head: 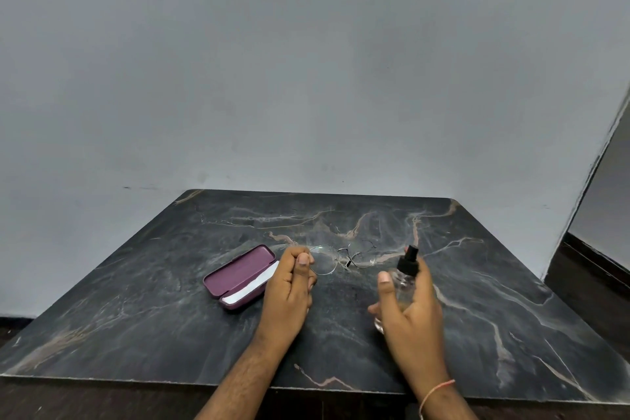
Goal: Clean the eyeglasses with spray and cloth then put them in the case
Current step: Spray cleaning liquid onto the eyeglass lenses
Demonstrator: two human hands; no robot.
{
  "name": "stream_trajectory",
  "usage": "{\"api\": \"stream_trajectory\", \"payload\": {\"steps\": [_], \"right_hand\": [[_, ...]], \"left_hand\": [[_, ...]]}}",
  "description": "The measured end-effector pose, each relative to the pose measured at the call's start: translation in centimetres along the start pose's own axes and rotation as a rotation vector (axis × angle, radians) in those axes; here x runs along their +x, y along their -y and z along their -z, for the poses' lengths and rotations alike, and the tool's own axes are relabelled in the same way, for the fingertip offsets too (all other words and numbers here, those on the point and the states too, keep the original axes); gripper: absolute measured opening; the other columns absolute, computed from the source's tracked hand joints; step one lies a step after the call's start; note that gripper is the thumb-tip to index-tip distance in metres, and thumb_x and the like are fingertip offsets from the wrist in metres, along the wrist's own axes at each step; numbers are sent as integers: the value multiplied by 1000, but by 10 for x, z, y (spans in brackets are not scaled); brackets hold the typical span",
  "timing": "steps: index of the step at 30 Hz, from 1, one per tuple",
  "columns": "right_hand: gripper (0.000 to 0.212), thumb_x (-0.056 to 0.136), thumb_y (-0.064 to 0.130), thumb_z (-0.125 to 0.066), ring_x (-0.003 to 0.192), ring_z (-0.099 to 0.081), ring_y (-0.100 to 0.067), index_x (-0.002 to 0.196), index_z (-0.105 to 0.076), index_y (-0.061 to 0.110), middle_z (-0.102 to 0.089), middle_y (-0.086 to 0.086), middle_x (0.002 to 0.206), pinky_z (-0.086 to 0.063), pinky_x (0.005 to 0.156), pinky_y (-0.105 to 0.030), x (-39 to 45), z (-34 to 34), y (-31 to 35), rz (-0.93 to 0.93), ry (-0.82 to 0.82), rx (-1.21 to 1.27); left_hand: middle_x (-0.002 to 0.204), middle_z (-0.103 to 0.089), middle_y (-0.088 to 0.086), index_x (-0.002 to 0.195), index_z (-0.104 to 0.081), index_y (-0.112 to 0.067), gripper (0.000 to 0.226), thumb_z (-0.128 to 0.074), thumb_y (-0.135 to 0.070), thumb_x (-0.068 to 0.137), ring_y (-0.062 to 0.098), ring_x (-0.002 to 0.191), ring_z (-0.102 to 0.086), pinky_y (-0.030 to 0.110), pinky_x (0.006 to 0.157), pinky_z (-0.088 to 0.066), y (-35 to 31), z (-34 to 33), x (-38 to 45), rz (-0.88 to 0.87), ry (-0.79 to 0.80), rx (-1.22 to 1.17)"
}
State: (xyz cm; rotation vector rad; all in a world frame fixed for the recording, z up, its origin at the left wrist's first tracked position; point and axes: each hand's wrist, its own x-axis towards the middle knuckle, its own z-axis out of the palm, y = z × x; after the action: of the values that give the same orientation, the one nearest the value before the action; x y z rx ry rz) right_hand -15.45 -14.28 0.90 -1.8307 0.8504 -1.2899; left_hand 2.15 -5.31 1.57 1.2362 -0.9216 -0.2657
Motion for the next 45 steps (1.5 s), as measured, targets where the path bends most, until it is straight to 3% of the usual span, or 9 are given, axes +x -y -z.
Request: {"api": "stream_trajectory", "payload": {"steps": [3,13,20,23,29,32,35,41,45], "right_hand": [[46,98,52,-65,94,-76,-22,141,-49,43,-74,13,113,-60,84,-43,11,12,-7,-18,-49,-62],[32,99,38,-75,95,-72,-7,118,-49,39,-72,16,109,-48,73,-21,22,34,-21,-26,17,-206],[79,94,46,-80,141,-47,-3,157,-33,38,-47,19,156,-40,113,-31,13,40,-4,-38,-4,-122],[68,101,53,-65,151,-40,-8,159,-38,30,-39,13,164,-36,118,-31,3,42,6,95,-175,-77],[18,106,40,-51,85,-65,-4,104,-69,40,-67,16,101,-48,72,-15,-32,41,19,314,-214,7],[33,108,49,-57,55,-58,-11,92,-81,31,-71,2,77,-45,48,-27,-40,22,34,-56,95,175],[29,111,31,-57,55,-58,-12,109,-83,18,-73,-3,86,-42,38,-24,-43,0,57,-427,416,433],[40,102,44,-66,52,-47,-11,114,-83,11,-59,-1,76,-36,45,-23,-25,-19,103,-710,449,948],[34,98,45,-72,49,-53,-18,99,-78,12,-52,0,69,-42,40,-26,-22,-25,113,-716,484,1012]], "left_hand": [[65,-46,-12,102,-58,-16,32,-44,-44,105,5,53,-35,22,42,-33,1,0,1,-2,-6,-8],[65,-48,-10,105,-58,-13,30,-42,-38,107,3,51,-38,20,41,-36,1,2,1,-23,0,6],[69,-48,-8,106,-58,-11,29,-42,-35,108,6,53,-39,22,41,-36,-5,0,-3,-56,-10,-31],[73,-49,-8,106,-60,-19,24,-42,-33,109,6,57,-40,22,41,-35,-6,3,-6,-61,-29,-72],[71,-48,-8,94,-63,-37,27,-41,-36,110,4,53,-40,21,41,-37,-28,9,-18,-51,-28,-142],[65,-47,-9,93,-62,-36,26,-44,-44,110,2,50,-39,18,39,-36,-47,7,-23,-49,2,-199],[61,-44,-9,98,-63,-33,25,-44,-43,111,4,46,-36,19,38,-36,-63,5,-29,-72,48,-219],[68,-57,-9,104,-67,-41,31,-60,-70,97,5,44,-42,21,37,-38,-82,6,-44,-129,149,-243],[66,-49,20,106,-71,-38,37,-64,-73,95,8,44,-40,23,37,-39,-83,11,-55,-180,196,-248]]}}
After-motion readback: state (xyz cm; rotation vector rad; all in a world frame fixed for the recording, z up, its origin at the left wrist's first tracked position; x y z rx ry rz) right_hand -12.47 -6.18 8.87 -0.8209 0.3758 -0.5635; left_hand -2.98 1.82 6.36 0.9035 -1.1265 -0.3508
